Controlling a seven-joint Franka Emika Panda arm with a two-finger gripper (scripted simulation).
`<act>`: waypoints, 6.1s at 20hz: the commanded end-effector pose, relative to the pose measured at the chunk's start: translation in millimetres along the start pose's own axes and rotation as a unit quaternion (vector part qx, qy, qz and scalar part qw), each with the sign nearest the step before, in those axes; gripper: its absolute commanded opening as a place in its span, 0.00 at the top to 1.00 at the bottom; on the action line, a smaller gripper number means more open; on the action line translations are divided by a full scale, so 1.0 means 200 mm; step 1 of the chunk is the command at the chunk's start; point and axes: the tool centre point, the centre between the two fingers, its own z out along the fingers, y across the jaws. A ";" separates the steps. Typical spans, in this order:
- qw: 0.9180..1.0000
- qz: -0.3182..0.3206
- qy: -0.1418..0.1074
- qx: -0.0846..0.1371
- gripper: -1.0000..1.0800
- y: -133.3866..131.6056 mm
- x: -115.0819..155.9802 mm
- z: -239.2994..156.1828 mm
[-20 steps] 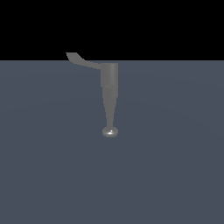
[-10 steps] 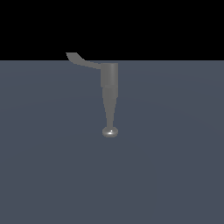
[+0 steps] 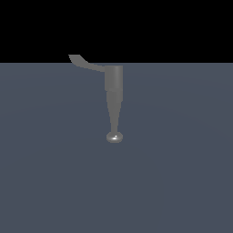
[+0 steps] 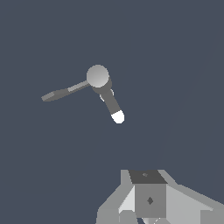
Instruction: Turn on the faucet by rotating a designated handle.
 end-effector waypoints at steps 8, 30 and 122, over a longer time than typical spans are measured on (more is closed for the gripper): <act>0.994 0.107 -0.011 0.007 1.00 -0.16 0.16 0.13; 0.935 0.354 -0.019 -0.004 1.00 -0.55 0.46 0.54; 0.855 0.518 0.003 -0.019 1.00 -0.03 0.23 0.86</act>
